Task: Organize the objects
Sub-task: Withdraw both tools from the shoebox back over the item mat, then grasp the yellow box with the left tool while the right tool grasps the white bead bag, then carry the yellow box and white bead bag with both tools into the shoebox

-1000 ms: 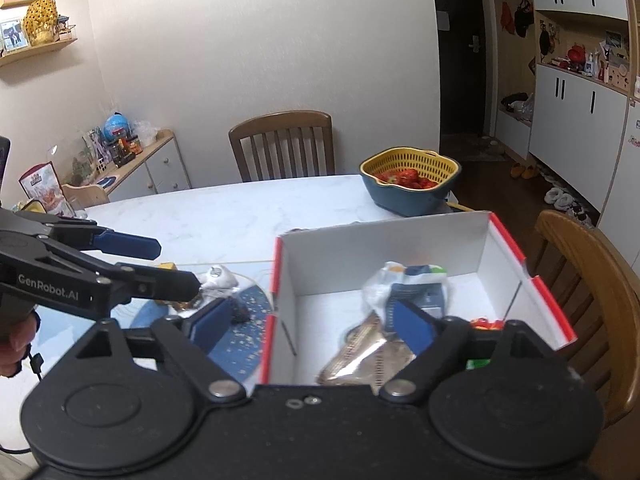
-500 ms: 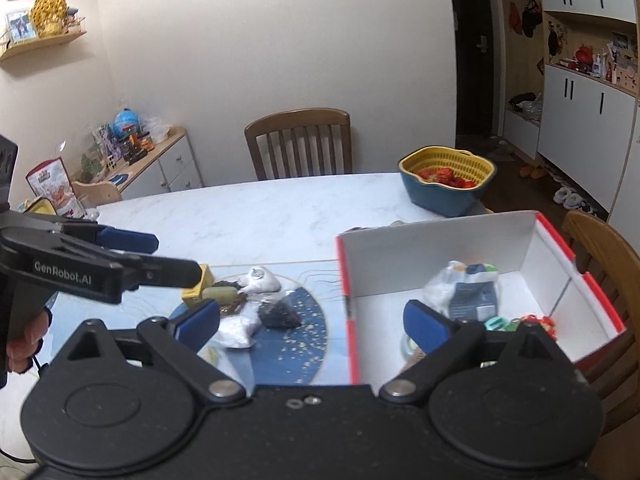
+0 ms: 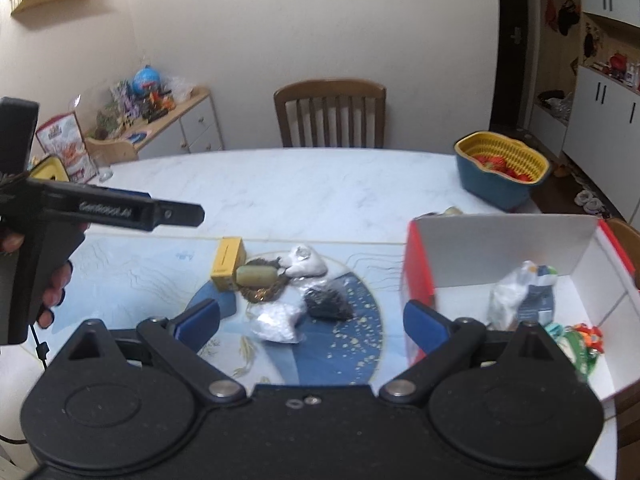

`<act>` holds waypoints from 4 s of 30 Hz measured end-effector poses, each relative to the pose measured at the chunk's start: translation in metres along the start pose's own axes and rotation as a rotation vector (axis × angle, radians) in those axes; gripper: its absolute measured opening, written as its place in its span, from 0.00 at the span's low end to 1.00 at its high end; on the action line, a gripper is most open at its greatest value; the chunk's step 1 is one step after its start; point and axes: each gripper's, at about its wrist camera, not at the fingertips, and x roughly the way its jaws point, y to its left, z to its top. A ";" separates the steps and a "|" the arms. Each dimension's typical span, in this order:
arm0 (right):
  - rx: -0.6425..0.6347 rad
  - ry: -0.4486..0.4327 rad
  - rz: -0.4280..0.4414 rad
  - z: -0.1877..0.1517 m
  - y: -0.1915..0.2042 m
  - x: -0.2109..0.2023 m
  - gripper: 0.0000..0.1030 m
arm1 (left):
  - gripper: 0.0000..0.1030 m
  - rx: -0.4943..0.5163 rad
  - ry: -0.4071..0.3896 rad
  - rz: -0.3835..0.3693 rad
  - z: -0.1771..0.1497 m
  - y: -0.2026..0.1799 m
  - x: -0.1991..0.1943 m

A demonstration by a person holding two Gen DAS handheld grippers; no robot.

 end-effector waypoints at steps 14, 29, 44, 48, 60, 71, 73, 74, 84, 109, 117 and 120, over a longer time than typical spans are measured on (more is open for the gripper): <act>-0.079 0.136 -0.017 -0.016 0.026 0.070 0.93 | 1.00 -0.095 0.127 0.103 -0.014 0.038 0.073; -0.083 0.190 -0.002 -0.016 0.040 0.126 0.86 | 1.00 -0.086 0.163 0.181 -0.015 0.034 0.116; -0.042 0.240 0.014 -0.018 0.040 0.155 0.67 | 0.78 -0.134 0.143 0.128 -0.029 0.039 0.111; -0.040 0.242 0.018 -0.019 0.041 0.157 0.56 | 0.56 -0.142 0.146 0.099 -0.029 0.041 0.107; -0.075 0.252 0.033 -0.022 0.047 0.149 0.35 | 0.28 -0.137 0.179 0.056 -0.031 0.042 0.100; -0.092 0.221 0.043 -0.028 0.052 0.121 0.31 | 0.28 -0.149 0.208 0.034 -0.049 0.035 0.070; -0.093 0.205 0.042 -0.028 0.053 0.112 0.31 | 0.28 -0.149 0.209 0.024 -0.052 0.033 0.062; -0.092 0.197 0.041 -0.028 0.053 0.107 0.31 | 0.28 -0.149 0.210 0.018 -0.053 0.031 0.057; -0.075 0.115 0.033 -0.020 0.043 0.058 0.31 | 0.28 -0.128 0.167 -0.048 -0.043 -0.001 0.007; -0.036 -0.065 0.001 -0.002 -0.052 -0.045 0.31 | 0.28 0.058 0.078 -0.130 -0.001 -0.141 -0.037; -0.015 -0.084 -0.043 -0.006 -0.105 -0.060 0.31 | 0.28 0.081 0.088 -0.143 0.005 -0.187 -0.015; -0.007 -0.083 -0.060 -0.010 -0.124 -0.064 0.31 | 0.28 0.089 0.097 -0.148 0.006 -0.203 -0.004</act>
